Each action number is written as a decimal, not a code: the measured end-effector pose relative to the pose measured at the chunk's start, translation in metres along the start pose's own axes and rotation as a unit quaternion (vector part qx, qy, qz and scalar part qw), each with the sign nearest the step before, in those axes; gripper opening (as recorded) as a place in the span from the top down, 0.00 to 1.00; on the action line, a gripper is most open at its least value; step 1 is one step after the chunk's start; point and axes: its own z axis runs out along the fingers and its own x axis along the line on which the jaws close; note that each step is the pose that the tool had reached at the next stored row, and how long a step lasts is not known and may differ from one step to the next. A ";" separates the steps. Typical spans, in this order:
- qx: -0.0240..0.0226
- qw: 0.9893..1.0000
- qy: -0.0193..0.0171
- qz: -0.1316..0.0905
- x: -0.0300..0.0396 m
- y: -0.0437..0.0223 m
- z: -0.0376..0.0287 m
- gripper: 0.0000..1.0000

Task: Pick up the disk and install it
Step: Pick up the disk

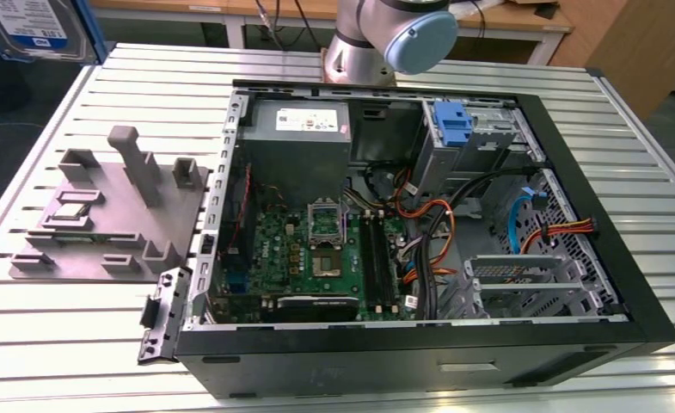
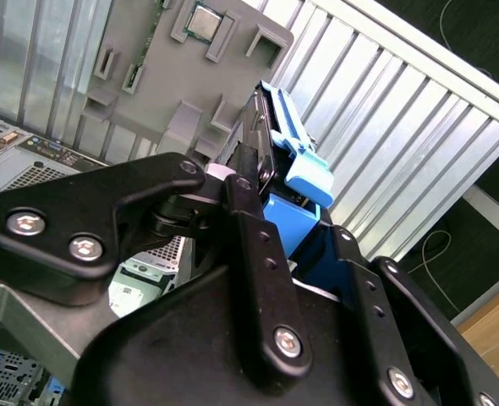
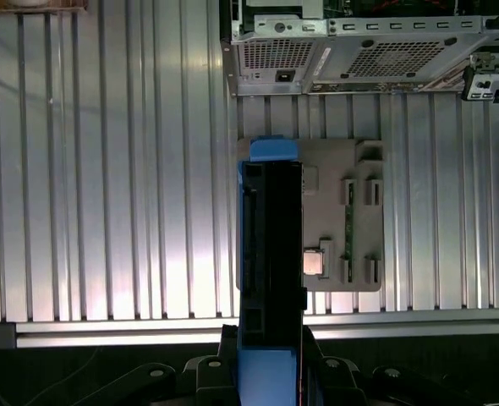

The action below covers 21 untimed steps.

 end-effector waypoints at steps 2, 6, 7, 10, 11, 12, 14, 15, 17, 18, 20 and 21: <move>0.000 1.000 -0.001 0.000 -0.0016 0.0002 -0.0001 0.64; 0.000 1.000 -0.002 0.000 -0.0065 0.0006 0.0000 0.64; 0.000 1.000 -0.002 0.000 -0.0068 0.0014 0.0000 0.64; 0.000 1.000 -0.002 0.000 -0.0066 0.0092 0.0001 0.64; 0.000 1.000 -0.002 0.000 -0.0064 0.0126 0.0001 0.64; 0.000 1.000 -0.002 0.000 -0.0063 0.0151 0.0002 0.64; 0.001 1.000 -0.002 0.000 -0.0062 0.0163 0.0001 0.64; 0.000 1.000 -0.003 0.000 -0.0062 0.0163 0.0002 0.64; 0.000 1.000 -0.004 0.000 -0.0070 0.0165 0.0002 0.64; 0.000 1.000 -0.005 0.000 -0.0077 0.0165 0.0002 0.64; 0.000 1.000 -0.006 0.000 -0.0097 0.0166 0.0002 0.64; 0.000 1.000 -0.007 0.000 -0.0107 0.0166 0.0003 0.64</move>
